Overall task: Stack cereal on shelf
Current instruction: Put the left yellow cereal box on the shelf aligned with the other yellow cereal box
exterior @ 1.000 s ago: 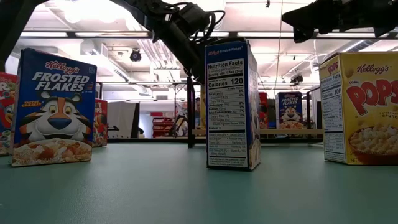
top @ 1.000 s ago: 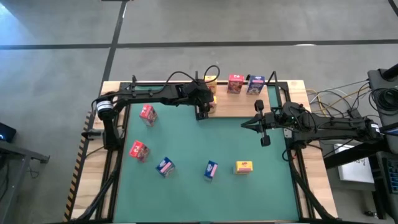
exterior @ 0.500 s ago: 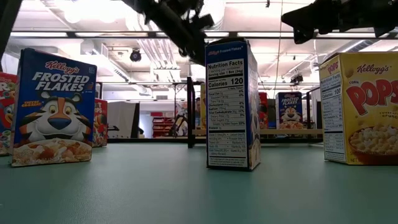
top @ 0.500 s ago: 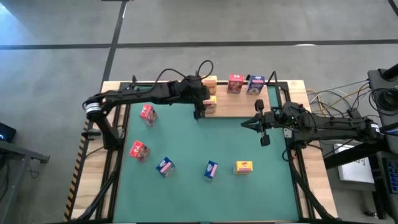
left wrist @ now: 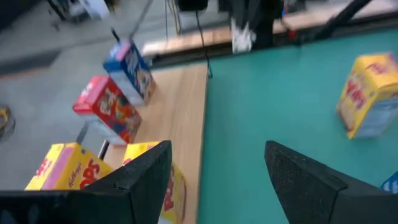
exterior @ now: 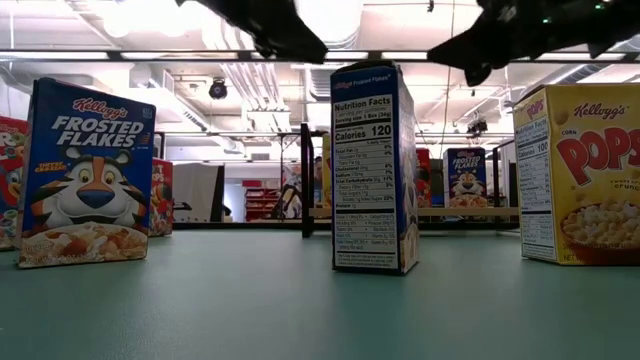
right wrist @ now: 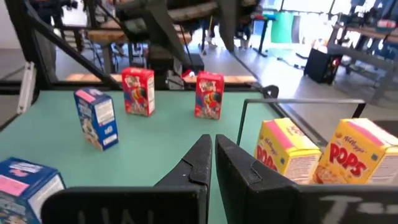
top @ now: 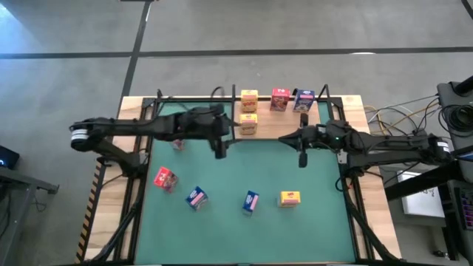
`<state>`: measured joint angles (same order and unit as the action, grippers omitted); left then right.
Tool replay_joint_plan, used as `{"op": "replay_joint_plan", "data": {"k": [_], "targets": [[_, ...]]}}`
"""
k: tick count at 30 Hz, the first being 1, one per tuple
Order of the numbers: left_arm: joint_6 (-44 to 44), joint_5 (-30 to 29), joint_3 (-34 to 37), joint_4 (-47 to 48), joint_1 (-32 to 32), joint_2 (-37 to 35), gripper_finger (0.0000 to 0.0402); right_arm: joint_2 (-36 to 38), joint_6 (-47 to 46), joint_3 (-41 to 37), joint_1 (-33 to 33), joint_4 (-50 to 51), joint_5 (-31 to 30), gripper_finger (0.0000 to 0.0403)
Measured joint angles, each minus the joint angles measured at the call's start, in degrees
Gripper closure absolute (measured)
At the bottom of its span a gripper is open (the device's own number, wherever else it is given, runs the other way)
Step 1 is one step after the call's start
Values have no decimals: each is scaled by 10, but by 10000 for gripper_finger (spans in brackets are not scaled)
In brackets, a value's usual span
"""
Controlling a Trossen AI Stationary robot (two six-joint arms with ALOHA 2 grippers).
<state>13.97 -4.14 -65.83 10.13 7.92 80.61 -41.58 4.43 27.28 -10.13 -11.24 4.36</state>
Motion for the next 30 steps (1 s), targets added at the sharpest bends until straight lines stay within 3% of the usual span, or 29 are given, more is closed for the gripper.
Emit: {"op": "replay_joint_plan", "data": {"k": [13,20,30], "targets": [[-27,-3,221,-204,-8,-170,161,-173,-4,124,0,14,-46,390],[-30,-3,272,-211,-8,-223,161,-234,-1,195,0,39,-46,390],[-30,-3,300,-208,-8,-257,161,-292,8,200,0,-15,-60,390]]}}
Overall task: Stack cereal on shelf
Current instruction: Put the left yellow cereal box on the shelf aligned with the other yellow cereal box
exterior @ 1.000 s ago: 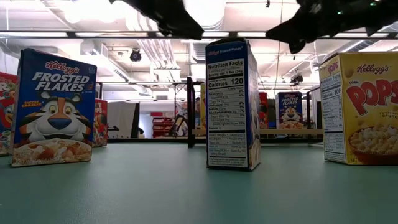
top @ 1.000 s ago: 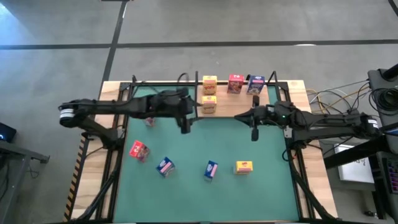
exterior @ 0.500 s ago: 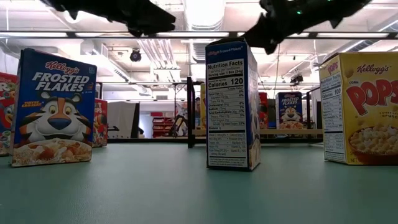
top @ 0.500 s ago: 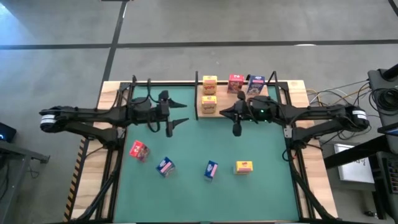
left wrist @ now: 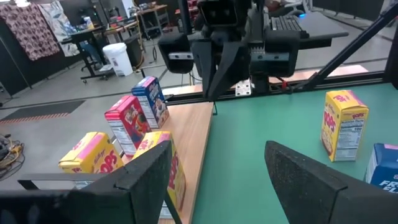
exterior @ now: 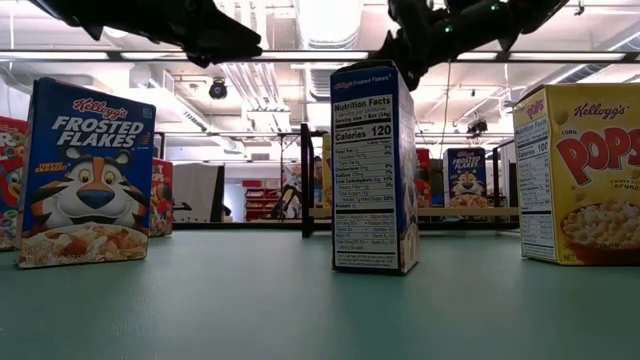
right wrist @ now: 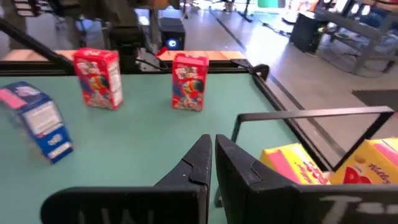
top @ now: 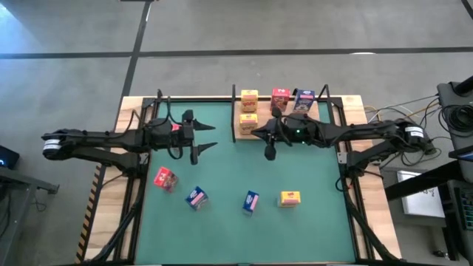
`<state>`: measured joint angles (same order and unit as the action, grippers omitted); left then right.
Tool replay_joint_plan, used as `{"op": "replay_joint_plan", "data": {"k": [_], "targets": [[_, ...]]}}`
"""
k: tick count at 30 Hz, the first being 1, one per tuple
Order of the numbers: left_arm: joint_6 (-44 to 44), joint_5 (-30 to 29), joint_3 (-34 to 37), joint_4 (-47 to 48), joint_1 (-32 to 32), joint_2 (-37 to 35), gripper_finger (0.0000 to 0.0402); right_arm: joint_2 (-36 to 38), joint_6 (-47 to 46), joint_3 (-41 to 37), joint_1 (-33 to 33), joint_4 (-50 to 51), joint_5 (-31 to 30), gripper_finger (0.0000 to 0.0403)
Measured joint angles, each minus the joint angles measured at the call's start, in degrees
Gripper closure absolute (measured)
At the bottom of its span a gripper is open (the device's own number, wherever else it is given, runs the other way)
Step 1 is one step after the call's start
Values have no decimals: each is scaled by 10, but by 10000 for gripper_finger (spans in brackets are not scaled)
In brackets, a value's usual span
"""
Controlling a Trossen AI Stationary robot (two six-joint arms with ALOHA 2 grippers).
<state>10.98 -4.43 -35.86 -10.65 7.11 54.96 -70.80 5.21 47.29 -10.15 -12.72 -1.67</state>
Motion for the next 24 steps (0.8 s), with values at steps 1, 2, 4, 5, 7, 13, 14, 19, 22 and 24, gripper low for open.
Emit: {"op": "replay_joint_plan", "data": {"k": [1,2,4,5,7,13,14,19,22,24], "targets": [[0,0,0,0,0,-1,161,-4,0,1,0,0,-5,390],[0,0,-1,0,0,-1,161,-7,0,1,0,1,-14,390],[-4,0,-4,6,0,-1,161,-11,6,4,0,1,-41,390],[-6,0,-7,6,0,-1,161,-12,8,6,0,2,-51,390],[-10,0,-10,6,0,-1,161,-14,8,12,0,8,-64,390],[-10,0,-11,11,0,-1,161,-14,-26,59,-1,104,-63,380],[-10,0,-11,12,0,-1,161,-14,-28,71,-1,131,-63,373],[-10,0,-11,13,0,-1,161,-18,-37,117,-4,224,-59,310],[-10,0,-11,13,0,-1,161,-18,-30,138,-5,271,-58,257],[-10,0,-11,13,0,0,161,-18,-23,150,-9,298,-56,220]]}}
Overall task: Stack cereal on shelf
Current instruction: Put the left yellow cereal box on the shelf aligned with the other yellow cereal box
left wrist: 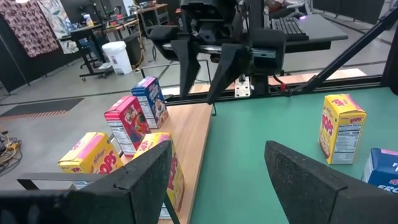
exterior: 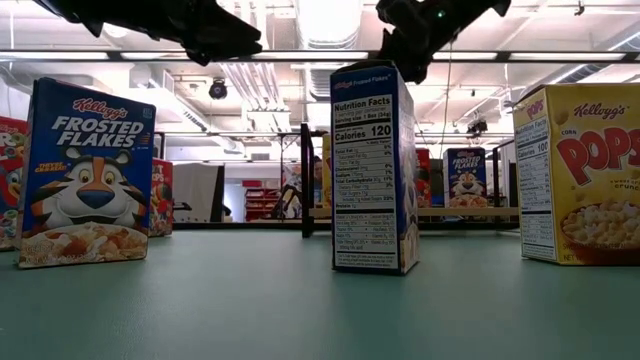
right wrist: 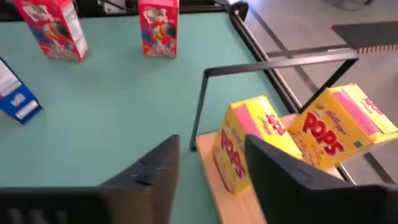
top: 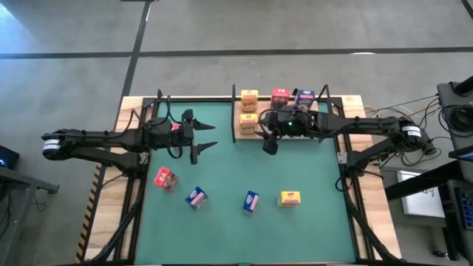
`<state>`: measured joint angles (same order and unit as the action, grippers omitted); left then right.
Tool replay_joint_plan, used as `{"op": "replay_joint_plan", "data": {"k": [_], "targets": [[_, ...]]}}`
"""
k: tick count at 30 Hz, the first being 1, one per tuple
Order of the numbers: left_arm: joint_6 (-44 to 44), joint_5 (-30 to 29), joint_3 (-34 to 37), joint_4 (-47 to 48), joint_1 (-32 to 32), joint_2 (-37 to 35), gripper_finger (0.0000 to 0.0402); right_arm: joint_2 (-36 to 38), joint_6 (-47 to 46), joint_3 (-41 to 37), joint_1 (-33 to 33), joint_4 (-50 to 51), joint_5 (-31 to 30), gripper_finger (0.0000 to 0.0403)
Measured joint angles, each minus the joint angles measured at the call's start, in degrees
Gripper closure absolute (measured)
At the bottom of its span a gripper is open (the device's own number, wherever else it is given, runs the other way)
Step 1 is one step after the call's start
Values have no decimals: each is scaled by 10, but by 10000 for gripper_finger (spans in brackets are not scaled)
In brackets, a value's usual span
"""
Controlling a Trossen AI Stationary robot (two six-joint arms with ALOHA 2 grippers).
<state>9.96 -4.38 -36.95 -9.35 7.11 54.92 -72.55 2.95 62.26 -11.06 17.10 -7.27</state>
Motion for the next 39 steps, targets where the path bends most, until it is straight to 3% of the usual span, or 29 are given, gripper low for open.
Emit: {"op": "replay_joint_plan", "data": {"k": [7,13,24,33,39], "targets": [[0,0,0,-1,0,0,161,-11,39,2,-34,7,2,118],[0,0,0,-3,0,0,161,-49,49,19,-80,6,49,77],[0,0,0,3,0,1,161,-158,122,109,-104,48,76,75],[-7,0,0,6,0,2,161,-187,136,150,-114,102,99,77],[-10,0,0,7,0,2,161,-188,136,145,-122,102,108,116]]}}
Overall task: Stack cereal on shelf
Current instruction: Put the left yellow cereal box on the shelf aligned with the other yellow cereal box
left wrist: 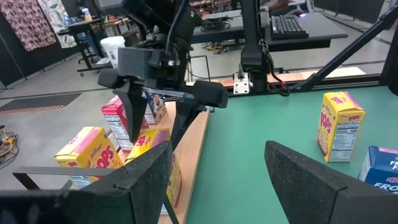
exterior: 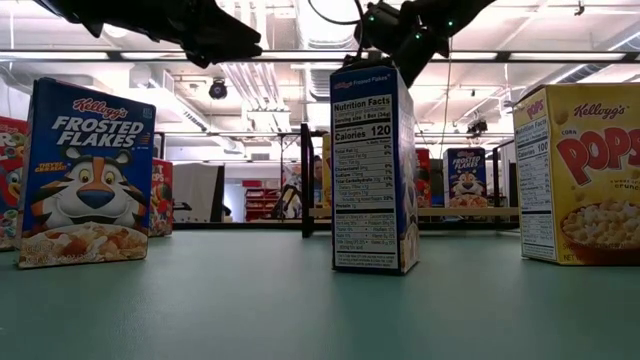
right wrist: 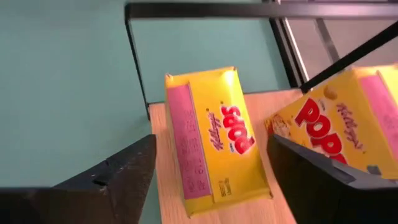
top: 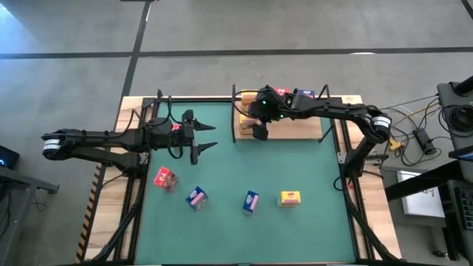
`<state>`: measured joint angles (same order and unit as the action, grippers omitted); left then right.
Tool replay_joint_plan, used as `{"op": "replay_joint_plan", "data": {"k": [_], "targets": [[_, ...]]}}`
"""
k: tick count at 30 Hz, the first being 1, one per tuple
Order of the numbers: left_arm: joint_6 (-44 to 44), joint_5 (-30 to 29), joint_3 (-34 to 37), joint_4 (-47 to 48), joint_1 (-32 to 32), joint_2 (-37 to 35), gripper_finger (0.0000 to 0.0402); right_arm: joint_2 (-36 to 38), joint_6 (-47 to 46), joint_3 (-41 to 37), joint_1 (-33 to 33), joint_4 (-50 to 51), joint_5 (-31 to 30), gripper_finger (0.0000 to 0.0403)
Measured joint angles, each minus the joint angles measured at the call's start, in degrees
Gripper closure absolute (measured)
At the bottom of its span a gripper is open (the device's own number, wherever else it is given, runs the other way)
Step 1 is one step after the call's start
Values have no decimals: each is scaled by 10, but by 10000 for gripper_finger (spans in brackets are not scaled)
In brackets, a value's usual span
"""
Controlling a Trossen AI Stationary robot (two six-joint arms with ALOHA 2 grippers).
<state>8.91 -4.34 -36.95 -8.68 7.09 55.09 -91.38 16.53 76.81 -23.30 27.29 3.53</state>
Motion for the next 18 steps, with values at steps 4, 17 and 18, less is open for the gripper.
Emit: {"op": "replay_joint_plan", "data": {"k": [4,17,18], "targets": [[0,0,0,0,0,0,161,-6,0,0,-1,-1,10,152],[0,0,0,0,0,0,161,-7,8,0,-11,-1,21,219],[0,0,0,0,0,0,161,-7,10,1,-12,-1,21,220]]}}
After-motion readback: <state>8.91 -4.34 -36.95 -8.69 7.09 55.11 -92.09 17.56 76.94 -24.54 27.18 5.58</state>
